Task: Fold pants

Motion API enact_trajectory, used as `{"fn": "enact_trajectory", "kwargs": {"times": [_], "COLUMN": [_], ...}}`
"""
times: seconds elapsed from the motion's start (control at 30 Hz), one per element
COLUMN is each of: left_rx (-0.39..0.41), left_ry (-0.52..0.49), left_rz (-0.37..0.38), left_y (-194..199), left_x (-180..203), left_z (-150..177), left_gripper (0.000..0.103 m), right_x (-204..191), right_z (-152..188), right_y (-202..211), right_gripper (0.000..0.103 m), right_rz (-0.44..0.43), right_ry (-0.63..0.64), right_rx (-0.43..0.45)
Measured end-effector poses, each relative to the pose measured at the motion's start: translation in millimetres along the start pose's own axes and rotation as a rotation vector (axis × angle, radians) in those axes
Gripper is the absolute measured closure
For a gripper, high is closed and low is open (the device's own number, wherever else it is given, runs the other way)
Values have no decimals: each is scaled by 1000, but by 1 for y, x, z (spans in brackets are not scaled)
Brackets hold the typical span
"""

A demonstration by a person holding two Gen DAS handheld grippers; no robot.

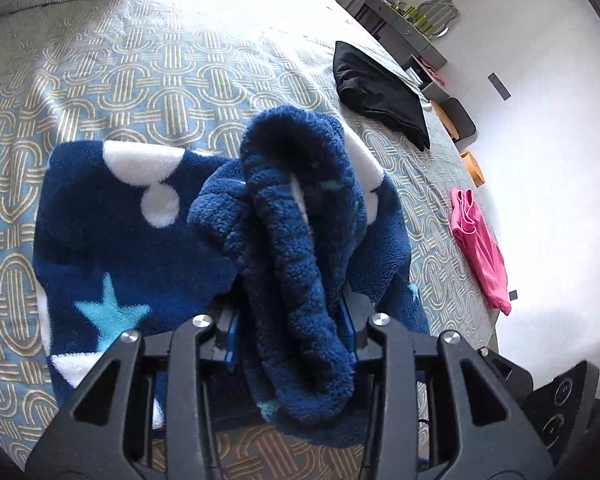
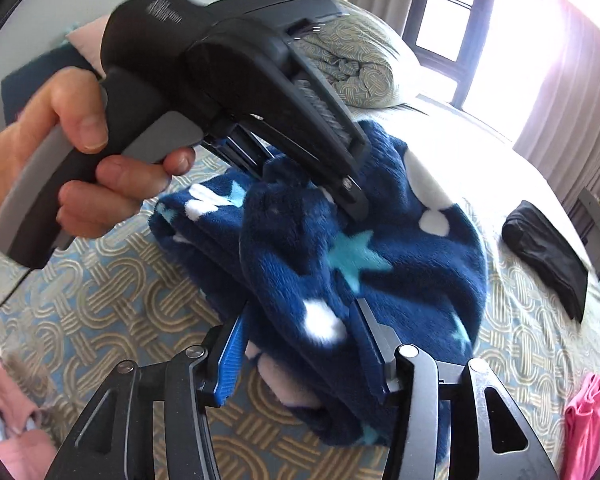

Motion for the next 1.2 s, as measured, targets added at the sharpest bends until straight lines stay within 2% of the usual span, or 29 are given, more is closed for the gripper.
{"fn": "enact_trajectory", "kwargs": {"times": [0.07, 0.13, 0.17, 0.27, 0.33, 0.47, 0.77, 0.97, 1.07, 1.2], "left_rx": [12, 18, 19, 26, 28, 29, 53, 100, 127, 145], "left_ry": [-35, -80, -103, -138, -148, -156, -203, -224, -259, -265], "left_rz": [-8, -22, -29, -47, -54, -62, -66, -32, -52, -79], "left_y": [6, 9, 11, 12, 12, 14, 22, 41, 57, 77], "left_x": [5, 11, 15, 20, 22, 23, 42, 66, 68, 52], "left_z": [-4, -6, -5, -3, -3, -4, -8, -30, -40, -45], "left_gripper": [63, 63, 63, 63, 63, 63, 63, 63, 63, 63], "right_x": [20, 52, 68, 121, 136, 143, 142, 149, 155, 160], "right_z": [-3, -4, -1, 15, 22, 24, 26, 33, 37, 45], "right_y": [16, 30, 33, 34, 36, 39, 40, 42, 44, 39], "right_gripper": [51, 41, 39, 39, 39, 39, 39, 39, 39, 39], "right_rz": [-11, 35, 85, 351, 413, 384, 387, 388, 363, 280], "right_ry": [-88, -198, -246, -325, -353, -441, -441, -488, -552, -686], "right_rx": [24, 54, 59, -16, -36, -14, -7, -11, -3, 1]}}
Point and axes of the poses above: each gripper's, at about its wrist camera, not at the fingertips, and y roughly against the way its jaws point, x to its right, z to its underside, the point moved 7 cm from there along -y, roughly the way its jaws point, and after that the axes turned 14 degrees about x, right-handed, at the moved point
